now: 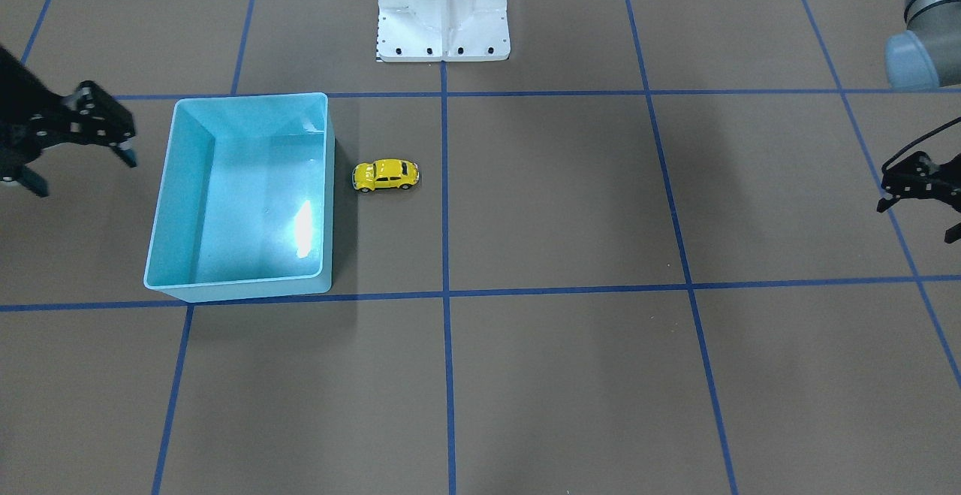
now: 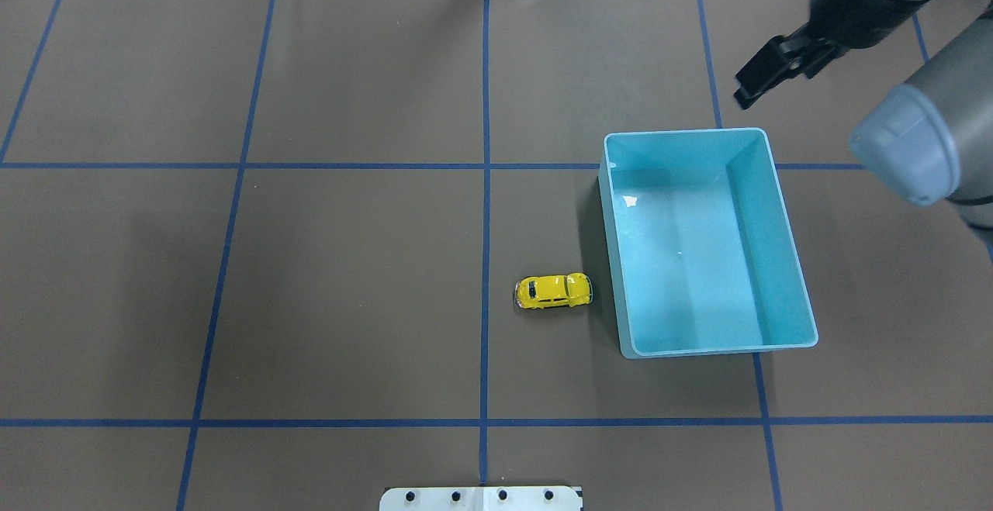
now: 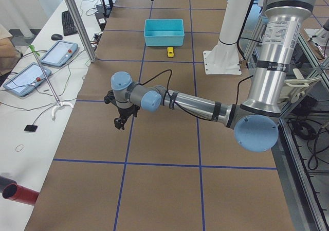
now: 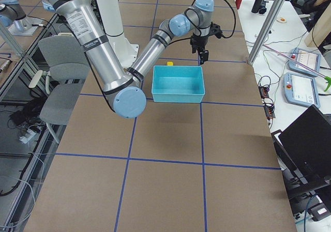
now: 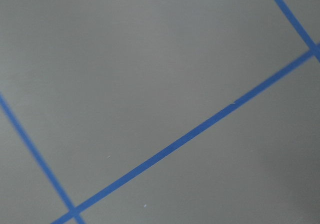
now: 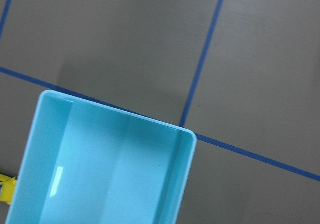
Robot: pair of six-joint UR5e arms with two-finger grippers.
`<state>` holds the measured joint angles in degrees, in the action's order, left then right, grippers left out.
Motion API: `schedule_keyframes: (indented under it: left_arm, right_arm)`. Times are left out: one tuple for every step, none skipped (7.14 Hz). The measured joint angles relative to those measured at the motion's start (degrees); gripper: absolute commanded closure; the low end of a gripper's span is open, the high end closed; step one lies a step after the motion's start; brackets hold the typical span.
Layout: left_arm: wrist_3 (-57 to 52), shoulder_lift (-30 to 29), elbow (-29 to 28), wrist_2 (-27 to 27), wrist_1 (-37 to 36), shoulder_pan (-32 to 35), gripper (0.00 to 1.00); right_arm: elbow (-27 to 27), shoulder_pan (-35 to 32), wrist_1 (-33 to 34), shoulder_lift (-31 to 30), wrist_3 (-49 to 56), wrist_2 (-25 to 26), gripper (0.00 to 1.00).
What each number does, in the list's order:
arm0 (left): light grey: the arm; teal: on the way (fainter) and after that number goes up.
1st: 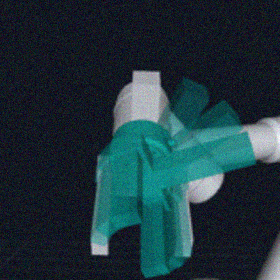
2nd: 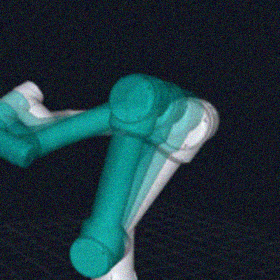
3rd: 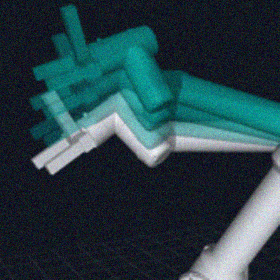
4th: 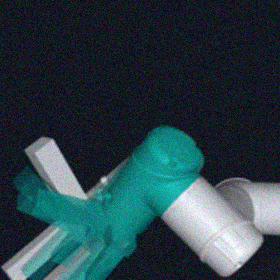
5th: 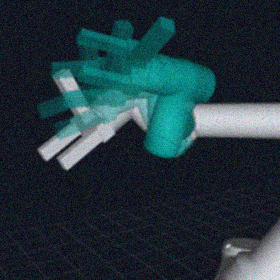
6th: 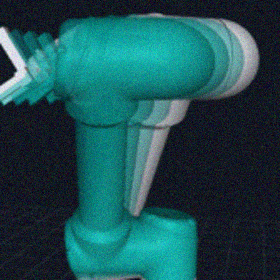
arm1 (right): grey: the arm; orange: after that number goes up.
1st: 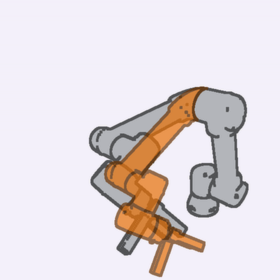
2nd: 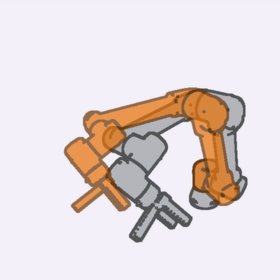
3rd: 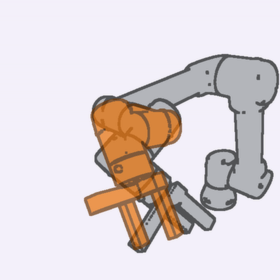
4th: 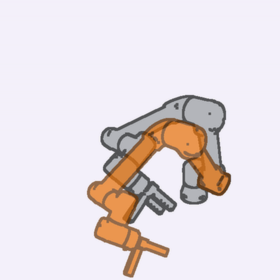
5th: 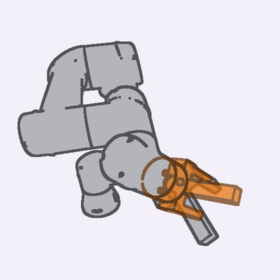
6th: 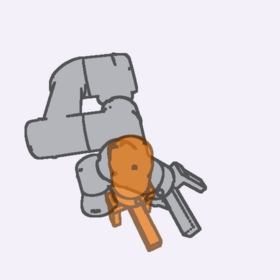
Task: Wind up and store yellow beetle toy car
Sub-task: 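Reach the right gripper to the car beside the bin and grasp it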
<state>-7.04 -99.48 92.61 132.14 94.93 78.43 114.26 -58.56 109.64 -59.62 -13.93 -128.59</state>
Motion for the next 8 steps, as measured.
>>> schedule_keyframes:
  left_arm:
    - [0.1, 0.6, 0.0, 0.9, -3.5, 3.2, 0.00]
    - [-0.1, 2.2, 0.0, 1.8, -5.2, 6.7, 0.00]
    - [-0.3, 4.4, 0.1, 2.5, -5.8, 10.3, 0.00]
    - [-0.4, 6.7, 0.1, 3.0, -5.7, 13.4, 0.00]
    - [-0.4, 8.7, 0.0, 3.1, -5.1, 16.0, 0.00]
    - [-0.3, 10.1, 0.1, 3.1, -4.2, 17.9, 0.00]
    - [0.1, 10.8, 0.1, 3.0, -3.7, 18.7, 0.00]
    - [0.3, 11.1, 0.2, 3.0, -3.5, 19.0, 0.00]
  right_arm:
    - [-0.2, 5.2, -3.2, 1.5, 2.5, 2.0, 0.00]
    - [-1.3, 10.7, -6.5, 2.7, 8.2, 6.0, 0.00]
    - [-2.9, 15.6, -8.9, 3.9, 14.5, 10.1, 0.00]
    - [-4.5, 18.9, -9.9, 5.4, 18.9, 12.8, 0.00]
    - [-5.9, 21.5, -10.2, 6.9, 21.3, 14.3, 0.00]
    - [-6.7, 24.2, -10.4, 7.1, 22.9, 15.7, 0.00]
    - [-7.1, 26.7, -10.7, 6.4, 25.2, 17.3, 0.00]
    - [-7.7, 28.3, -12.1, 5.4, 27.7, 18.4, 0.00]
